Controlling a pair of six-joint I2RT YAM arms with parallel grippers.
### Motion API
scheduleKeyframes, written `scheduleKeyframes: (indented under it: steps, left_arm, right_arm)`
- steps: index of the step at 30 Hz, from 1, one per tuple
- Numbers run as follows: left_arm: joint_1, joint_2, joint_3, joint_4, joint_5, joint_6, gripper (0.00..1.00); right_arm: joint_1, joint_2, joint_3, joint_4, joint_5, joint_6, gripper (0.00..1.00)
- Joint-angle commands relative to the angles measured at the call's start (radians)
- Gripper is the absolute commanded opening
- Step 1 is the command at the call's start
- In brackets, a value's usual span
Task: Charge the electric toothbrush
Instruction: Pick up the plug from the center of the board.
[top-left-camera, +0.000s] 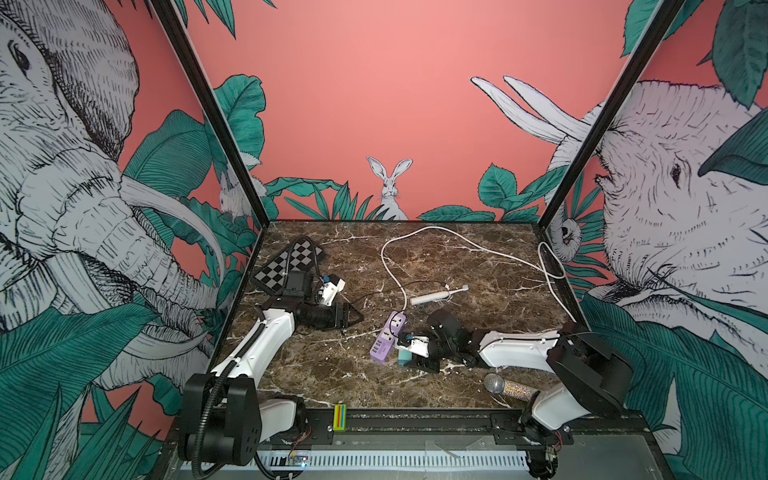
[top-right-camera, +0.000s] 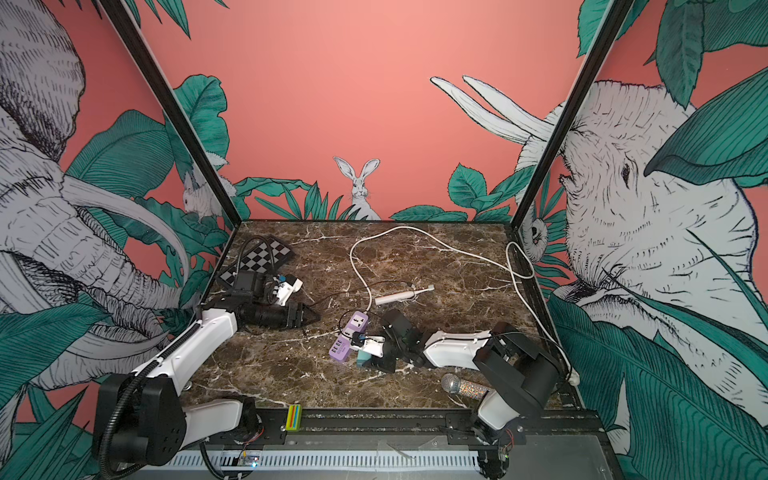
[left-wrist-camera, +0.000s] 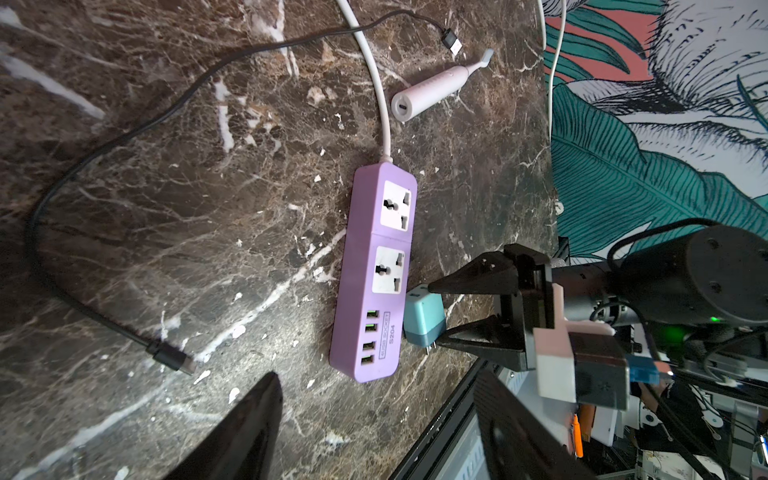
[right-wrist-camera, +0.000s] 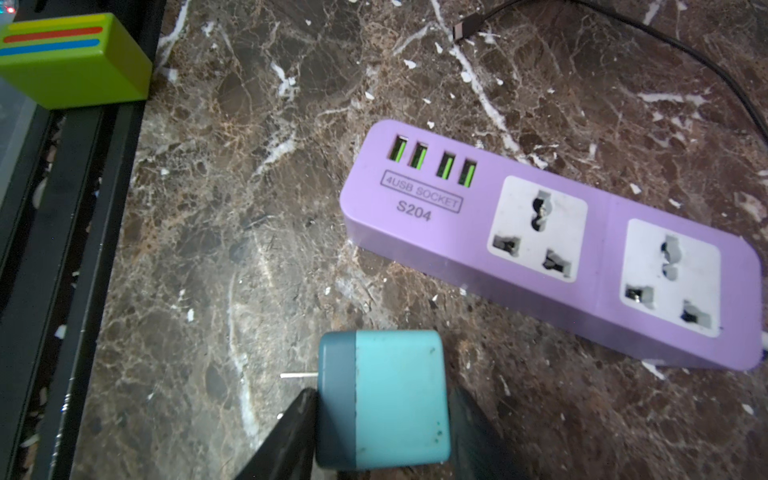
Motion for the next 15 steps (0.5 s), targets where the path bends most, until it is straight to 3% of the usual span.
scheduleKeyframes:
  steps: [1,8,15]
  left_arm:
    - [-0.005,-0.003,0.024,-0.040,-0.006,0.019,0.75]
    - [-0.008,0.003,0.027,-0.042,-0.007,0.020,0.75]
    - [-0.009,-0.008,0.024,-0.038,-0.008,0.016,0.75]
  right_arm:
    - [-0.001,-0.009,0.001,-0.018,-0.016,0.013,0.57]
    - [-0.002,0.007,0.011,-0.028,-0.016,0.010,0.53]
    - [-0.001,-0.018,0.005,-0.018,-0.006,0.014,0.40]
